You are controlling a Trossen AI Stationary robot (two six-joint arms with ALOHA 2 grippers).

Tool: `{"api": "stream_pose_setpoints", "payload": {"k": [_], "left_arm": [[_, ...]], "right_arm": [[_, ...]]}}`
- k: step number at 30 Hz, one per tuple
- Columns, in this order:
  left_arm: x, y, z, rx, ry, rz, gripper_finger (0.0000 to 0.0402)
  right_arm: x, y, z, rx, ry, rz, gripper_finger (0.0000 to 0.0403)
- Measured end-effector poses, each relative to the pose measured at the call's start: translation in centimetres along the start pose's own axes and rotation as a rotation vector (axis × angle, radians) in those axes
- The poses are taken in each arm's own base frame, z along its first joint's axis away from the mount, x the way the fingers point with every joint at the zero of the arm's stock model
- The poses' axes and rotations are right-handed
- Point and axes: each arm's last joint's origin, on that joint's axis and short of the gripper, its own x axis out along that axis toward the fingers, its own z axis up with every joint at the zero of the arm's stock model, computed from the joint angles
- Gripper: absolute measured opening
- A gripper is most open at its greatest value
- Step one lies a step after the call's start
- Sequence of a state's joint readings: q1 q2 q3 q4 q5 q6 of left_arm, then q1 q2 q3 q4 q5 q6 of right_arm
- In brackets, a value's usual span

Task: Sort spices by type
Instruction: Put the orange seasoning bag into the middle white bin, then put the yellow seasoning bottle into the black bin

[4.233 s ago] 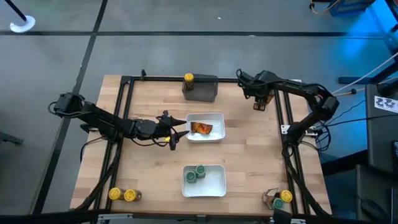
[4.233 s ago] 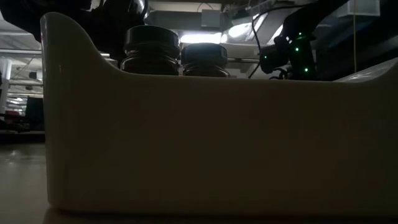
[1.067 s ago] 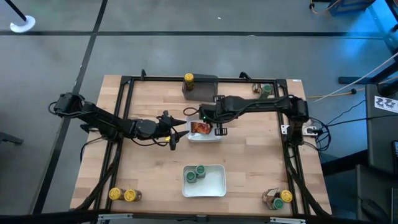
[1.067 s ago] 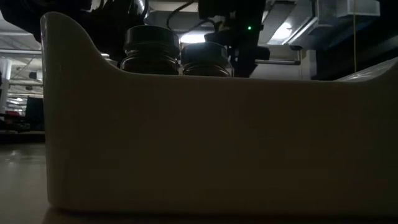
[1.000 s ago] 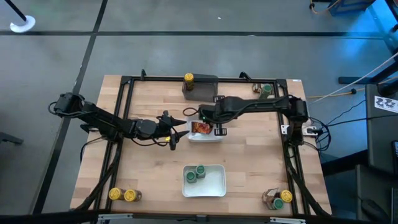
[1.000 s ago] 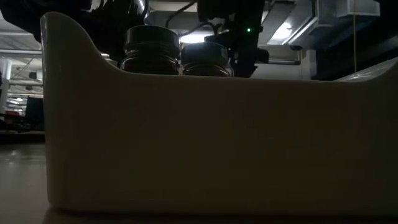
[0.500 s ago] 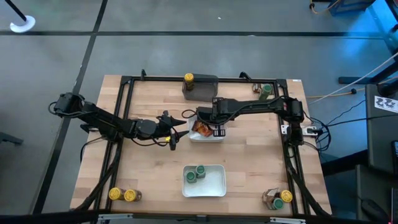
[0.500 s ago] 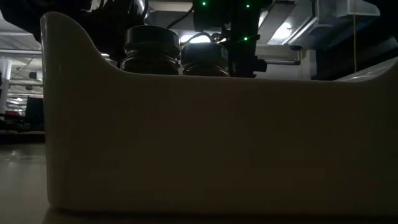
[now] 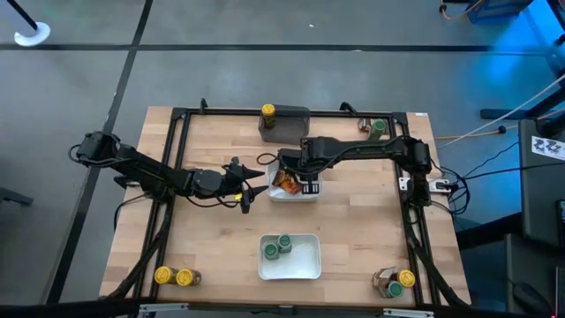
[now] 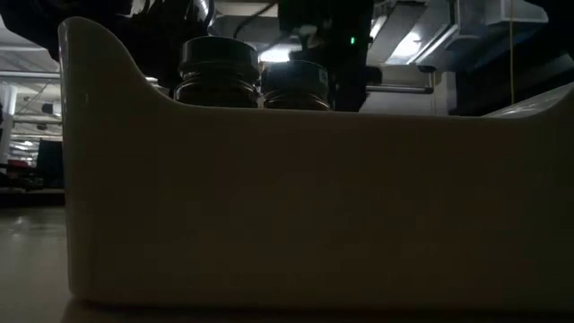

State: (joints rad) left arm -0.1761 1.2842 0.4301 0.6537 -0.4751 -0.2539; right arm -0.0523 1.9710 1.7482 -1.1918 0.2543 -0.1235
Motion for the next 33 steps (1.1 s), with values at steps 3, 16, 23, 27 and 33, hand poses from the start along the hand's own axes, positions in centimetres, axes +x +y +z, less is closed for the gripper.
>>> {"api": "stream_pose_setpoints", "payload": {"k": [3,16,23,27,33], "left_arm": [[0.0,0.0,0.0,0.0,0.0,0.0,0.0223],[0.0,0.0,-0.1,0.007,0.013,0.003,0.0223],[0.0,0.0,-0.1,0.007,0.012,0.003,0.0223],[0.0,0.0,-0.1,0.007,0.012,0.003,0.0223],[0.0,0.0,-0.1,0.007,0.013,0.003,0.0223]], "right_arm": [[-2.2,-0.5,0.0,0.014,-0.019,0.016,0.0156],[-13.0,-4.2,-6.5,0.194,-0.159,-0.158,0.0163],[-14.1,-8.2,-9.9,0.361,-0.09,-0.273,0.0163],[-14.5,-9.5,-11.1,0.437,-0.101,-0.26,0.0163],[-15.9,-8.9,-13.3,0.486,-0.123,-0.256,0.0163]]}}
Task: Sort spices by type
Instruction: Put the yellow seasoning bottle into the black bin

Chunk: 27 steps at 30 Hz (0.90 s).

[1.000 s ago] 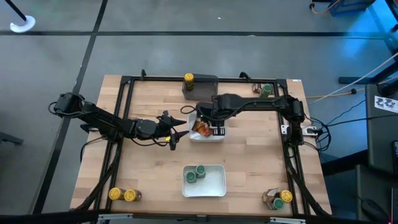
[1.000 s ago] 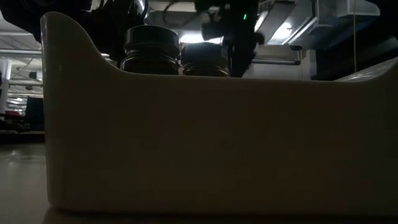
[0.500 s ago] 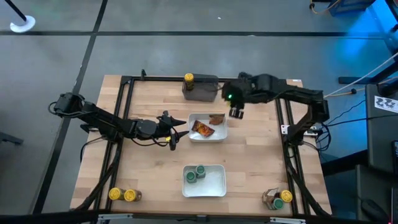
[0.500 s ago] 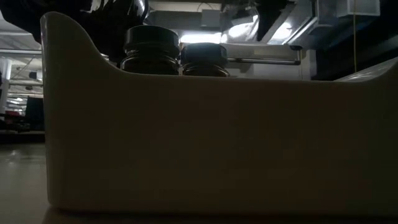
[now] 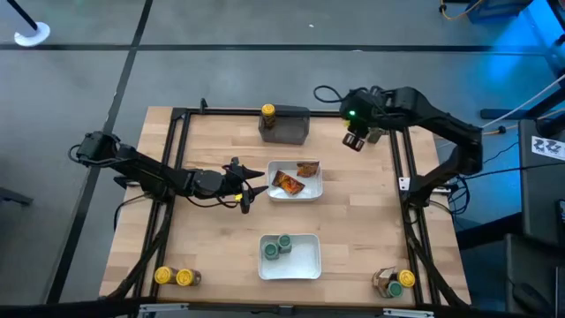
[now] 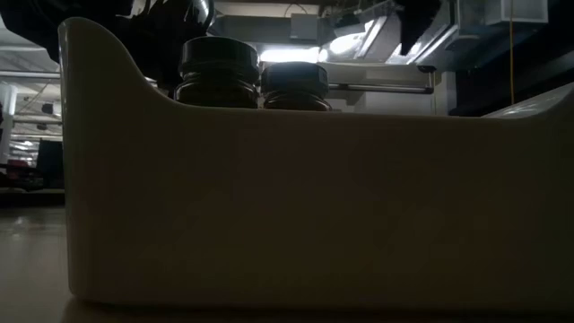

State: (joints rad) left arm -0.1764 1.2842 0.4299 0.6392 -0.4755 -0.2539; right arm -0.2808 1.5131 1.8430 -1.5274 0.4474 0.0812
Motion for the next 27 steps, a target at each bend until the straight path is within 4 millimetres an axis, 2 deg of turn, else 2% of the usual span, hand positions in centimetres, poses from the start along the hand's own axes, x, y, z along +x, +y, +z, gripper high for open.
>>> {"api": "stream_pose_setpoints", "payload": {"k": [4,7,14,21,27], "left_arm": [[0.0,0.0,0.0,-0.002,0.0,0.0,0.0223],[0.0,0.0,0.0,-0.005,0.001,0.0,0.0223],[0.0,0.0,0.0,-0.019,0.003,0.001,0.0223],[0.2,0.4,0.3,-0.049,-0.02,0.014,0.0223],[0.6,1.2,2.6,-0.071,-0.203,0.029,0.0224]], "right_arm": [[0.3,-0.2,-2.9,0.034,-0.002,-0.041,0.0163],[0.9,0.0,-5.2,0.084,-0.068,0.002,0.0163],[2.7,2.7,-9.8,0.108,-0.291,0.136,0.0163],[4.3,6.0,-11.8,0.043,-0.537,0.267,0.0163],[5.8,8.6,-12.6,-0.05,-0.599,0.319,0.0163]]}}
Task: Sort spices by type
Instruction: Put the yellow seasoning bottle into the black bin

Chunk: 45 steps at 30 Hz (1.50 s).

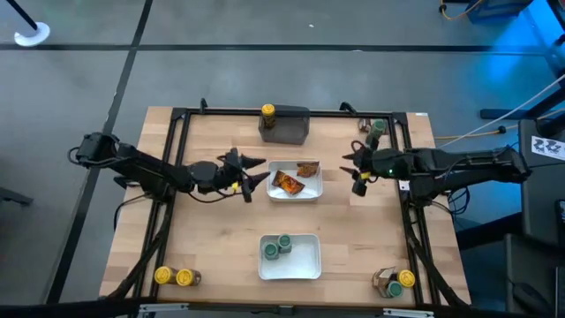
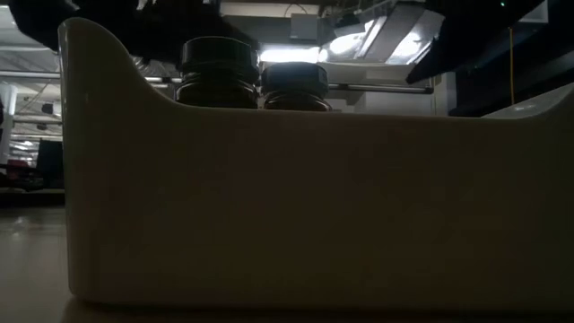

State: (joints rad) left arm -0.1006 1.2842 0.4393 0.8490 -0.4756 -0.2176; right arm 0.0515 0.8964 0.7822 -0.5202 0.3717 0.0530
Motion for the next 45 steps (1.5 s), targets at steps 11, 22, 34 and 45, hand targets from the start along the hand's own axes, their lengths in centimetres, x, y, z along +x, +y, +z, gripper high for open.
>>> {"api": "stream_pose_setpoints", "payload": {"k": [11,22,34,45], "left_arm": [[3.7,-3.7,6.6,0.289,0.133,-0.087,0.0224],[1.9,-9.8,10.5,0.514,0.424,-0.247,0.0224],[-4.0,-14.7,11.8,0.412,0.59,-0.373,0.0224],[-7.5,-21.1,13.1,0.37,0.76,-0.366,0.0223]], "right_arm": [[0.1,1.1,-0.4,-0.012,-0.008,0.044,0.0163],[0.1,1.1,-0.5,-0.011,-0.004,0.042,0.0163],[0.1,1.1,-0.5,-0.009,-0.004,0.042,0.0163],[0.1,1.1,-0.5,0.055,-0.002,0.043,0.0163]]}}
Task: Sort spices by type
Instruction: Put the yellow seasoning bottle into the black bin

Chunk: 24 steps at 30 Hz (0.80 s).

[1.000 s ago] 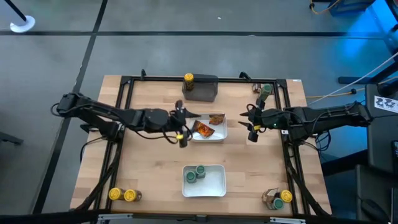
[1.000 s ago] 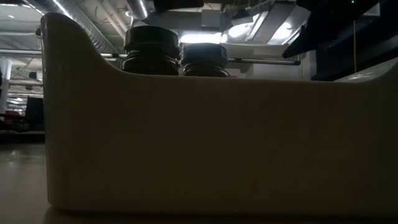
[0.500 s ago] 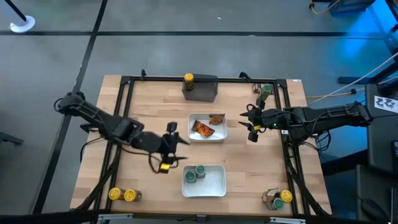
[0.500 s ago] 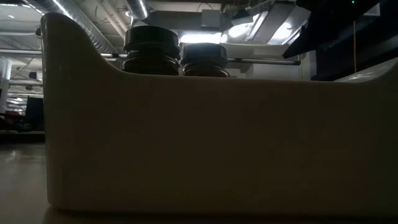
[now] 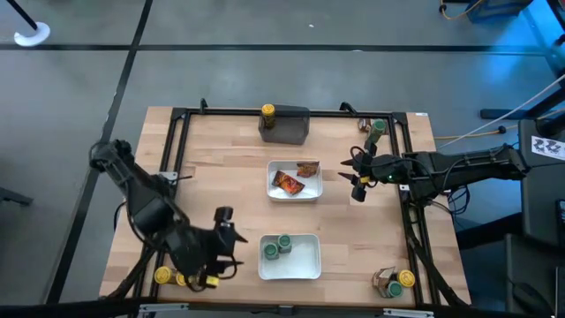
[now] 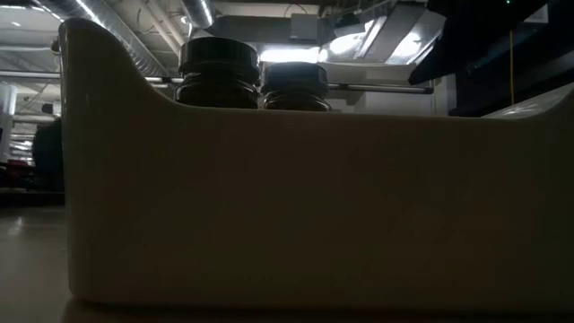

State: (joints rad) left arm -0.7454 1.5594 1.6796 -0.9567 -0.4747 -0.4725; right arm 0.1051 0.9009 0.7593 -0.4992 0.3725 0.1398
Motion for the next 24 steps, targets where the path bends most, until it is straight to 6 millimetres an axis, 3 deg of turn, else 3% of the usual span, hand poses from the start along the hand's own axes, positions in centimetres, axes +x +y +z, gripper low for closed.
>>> {"api": "stream_pose_setpoints", "payload": {"k": [6,13,24], "left_arm": [[0.6,-3.2,-1.1,-0.061,0.252,0.035,0.0223],[0.7,-6.3,-4.7,-0.224,0.515,0.077,0.0223],[-0.2,-9.7,-9.1,-0.31,0.613,0.192,0.0223]], "right_arm": [[0.0,0.0,0.0,0.059,0.0,0.0,0.0163],[0.0,0.0,0.0,0.117,-0.001,0.0,0.0163],[0.0,0.0,0.0,0.195,-0.001,0.0,0.0163]]}}
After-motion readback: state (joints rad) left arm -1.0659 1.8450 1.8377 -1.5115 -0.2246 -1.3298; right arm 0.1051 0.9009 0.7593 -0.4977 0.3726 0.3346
